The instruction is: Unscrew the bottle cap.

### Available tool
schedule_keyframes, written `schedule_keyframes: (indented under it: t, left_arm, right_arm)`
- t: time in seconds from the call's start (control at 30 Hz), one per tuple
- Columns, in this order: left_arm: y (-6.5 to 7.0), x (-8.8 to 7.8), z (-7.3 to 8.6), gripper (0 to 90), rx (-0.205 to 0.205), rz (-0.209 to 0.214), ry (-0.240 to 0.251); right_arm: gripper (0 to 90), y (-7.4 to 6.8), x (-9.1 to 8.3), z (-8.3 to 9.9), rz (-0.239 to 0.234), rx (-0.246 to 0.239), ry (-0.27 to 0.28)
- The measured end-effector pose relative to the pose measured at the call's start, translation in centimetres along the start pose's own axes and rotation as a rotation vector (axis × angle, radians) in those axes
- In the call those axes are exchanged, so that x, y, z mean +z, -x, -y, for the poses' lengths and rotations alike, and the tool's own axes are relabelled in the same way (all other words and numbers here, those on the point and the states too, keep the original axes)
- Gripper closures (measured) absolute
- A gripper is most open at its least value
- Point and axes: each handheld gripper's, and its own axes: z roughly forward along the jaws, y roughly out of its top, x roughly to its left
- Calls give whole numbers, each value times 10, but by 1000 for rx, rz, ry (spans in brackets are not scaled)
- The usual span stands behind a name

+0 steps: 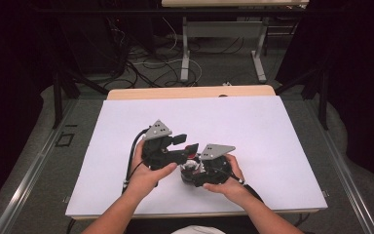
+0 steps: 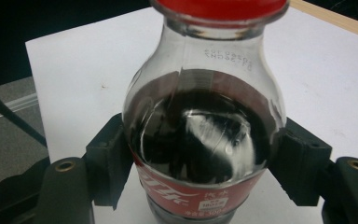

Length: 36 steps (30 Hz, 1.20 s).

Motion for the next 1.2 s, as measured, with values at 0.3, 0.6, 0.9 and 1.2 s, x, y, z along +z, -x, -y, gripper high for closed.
schedule_keyframes:
  t: [0.3, 0.6, 0.9, 1.2]
  left_arm:
    - [-10, -1, 3, 472, 95, 78, -36]
    - [-14, 4, 6, 494, 99, 92, -33]
    - [-9, 12, 7, 582, 117, 94, -37]
    - [-5, 20, 7, 610, 118, 71, -54]
  right_arm:
    - [296, -2, 1, -1, -22, -1, 4]
    - [296, -3, 1, -1, -35, -3, -7]
    - [296, -4, 2, 0, -32, -9, -5]
    - [297, -5, 2, 0, -30, -9, -4]
